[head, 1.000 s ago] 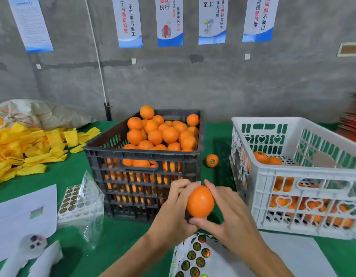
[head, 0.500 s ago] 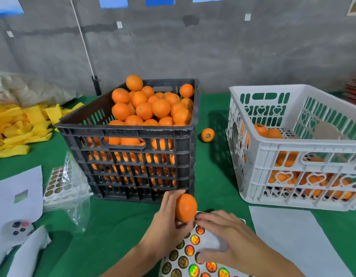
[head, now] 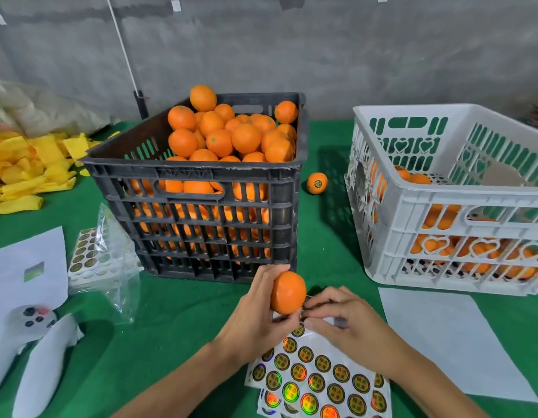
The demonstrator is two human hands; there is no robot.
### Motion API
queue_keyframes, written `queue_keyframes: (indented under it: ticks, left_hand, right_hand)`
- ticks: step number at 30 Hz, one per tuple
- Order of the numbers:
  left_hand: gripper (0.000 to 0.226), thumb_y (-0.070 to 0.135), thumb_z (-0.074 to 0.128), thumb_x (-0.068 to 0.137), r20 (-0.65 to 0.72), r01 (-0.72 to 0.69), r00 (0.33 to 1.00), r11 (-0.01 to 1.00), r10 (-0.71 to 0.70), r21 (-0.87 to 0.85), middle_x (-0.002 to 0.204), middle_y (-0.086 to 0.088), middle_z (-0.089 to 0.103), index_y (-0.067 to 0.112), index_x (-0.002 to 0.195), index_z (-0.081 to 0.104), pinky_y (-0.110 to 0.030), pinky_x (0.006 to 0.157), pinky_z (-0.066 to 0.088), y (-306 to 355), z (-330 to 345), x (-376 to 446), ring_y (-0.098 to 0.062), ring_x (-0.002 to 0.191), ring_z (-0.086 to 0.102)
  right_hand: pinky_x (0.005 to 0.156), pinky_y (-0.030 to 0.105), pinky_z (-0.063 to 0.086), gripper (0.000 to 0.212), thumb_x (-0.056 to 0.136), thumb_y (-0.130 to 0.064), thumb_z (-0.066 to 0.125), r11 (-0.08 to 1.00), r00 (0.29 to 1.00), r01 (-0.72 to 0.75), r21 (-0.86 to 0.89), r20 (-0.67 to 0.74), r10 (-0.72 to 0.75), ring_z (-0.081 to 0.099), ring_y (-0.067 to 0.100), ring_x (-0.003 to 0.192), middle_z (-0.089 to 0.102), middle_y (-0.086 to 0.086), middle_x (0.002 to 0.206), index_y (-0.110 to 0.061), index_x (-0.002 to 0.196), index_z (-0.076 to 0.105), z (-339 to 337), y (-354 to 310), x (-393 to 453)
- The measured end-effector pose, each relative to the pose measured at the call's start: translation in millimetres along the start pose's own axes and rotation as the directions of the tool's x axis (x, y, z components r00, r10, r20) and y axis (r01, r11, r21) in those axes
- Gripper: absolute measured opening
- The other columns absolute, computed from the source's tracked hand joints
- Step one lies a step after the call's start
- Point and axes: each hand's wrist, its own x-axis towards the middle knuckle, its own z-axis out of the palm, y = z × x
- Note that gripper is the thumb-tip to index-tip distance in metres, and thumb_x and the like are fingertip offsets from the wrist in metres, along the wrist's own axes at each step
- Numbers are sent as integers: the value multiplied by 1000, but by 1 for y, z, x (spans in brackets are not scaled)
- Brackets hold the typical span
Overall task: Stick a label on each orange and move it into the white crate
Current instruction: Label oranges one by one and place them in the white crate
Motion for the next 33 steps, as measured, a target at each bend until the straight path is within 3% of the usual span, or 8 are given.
queue_keyframes:
  ticks: [8, 13, 18, 23, 25, 27, 30, 33]
  left_hand:
    - [74, 44, 75, 88, 27, -6, 1000, 1000, 6, 18, 144, 20, 34, 44, 146, 29, -12, 85, 53, 3, -2, 1, -4, 110, 59]
    - [76, 40, 77, 87, 27, -19, 999, 1000, 18, 24, 145, 19, 34, 42, 147, 30, -15, 89, 54, 4, -3, 0, -5, 113, 58]
    - [75, 41, 76, 86, 22, -23, 999, 1000, 23, 21, 143, 22, 34, 44, 145, 31, -11, 87, 51, 3, -3, 2, -2, 113, 57]
    - [75, 48, 74, 86, 41, -29, 999, 995, 25, 94, 144, 28, 30, 47, 145, 28, -9, 82, 51, 1, 0, 2, -4, 106, 59]
    - [74, 50, 74, 85, 34, -16, 999, 994, 13, 105, 142, 26, 32, 47, 144, 29, -12, 83, 52, 2, 1, 3, -5, 106, 60]
    - [74, 47, 76, 86, 21, 13, 1000, 996, -15, 87, 141, 21, 35, 42, 145, 31, -22, 86, 57, 2, 2, 3, -8, 107, 61]
    - [74, 41, 77, 89, -14, 47, 999, 996, -46, 73, 140, 16, 37, 36, 148, 33, -27, 86, 58, 3, 2, 2, -9, 109, 61]
    - [75, 38, 78, 90, -17, 48, 999, 997, -47, 67, 141, 14, 37, 34, 149, 32, -19, 87, 56, 4, 1, 0, -6, 111, 59]
  right_hand:
    - [95, 26, 48, 12, 94, -31, 73, 999, 998, -26, -26, -63, 25, 55, 3, 112, 66, -23, 105, -28, 102, 83, 5, -6, 1]
    - [85, 21, 47, 7, 91, -25, 76, 997, 990, -72, -2, -124, 71, 58, 5, 100, 65, -20, 91, -27, 89, 82, 10, -11, 1]
    - [81, 25, 49, 18, 88, -26, 75, 989, 978, -148, -4, -152, 146, 60, 4, 89, 65, -21, 86, -36, 72, 75, 16, -13, 3]
    - [77, 30, 52, 19, 87, -23, 73, 938, 888, -283, 199, -315, 335, 65, 7, 80, 68, -11, 84, -27, 68, 74, 12, -14, 8]
    - [81, 31, 53, 16, 89, -26, 72, 968, 923, -211, 135, -299, 243, 64, 5, 85, 68, -13, 89, -31, 74, 76, 6, -16, 7]
    - [91, 27, 49, 11, 89, -44, 73, 995, 990, -99, 15, -100, 100, 59, 2, 99, 66, -20, 101, -36, 94, 78, 2, -18, 2]
    - [104, 22, 34, 54, 85, -68, 65, 964, 999, 8, -264, 45, 4, 43, -5, 113, 54, -28, 120, -35, 128, 68, 3, -12, -1]
    - [101, 20, 36, 55, 91, -64, 59, 935, 995, 102, -340, 39, -94, 41, -1, 112, 52, -20, 124, -29, 133, 66, 3, -9, -1]
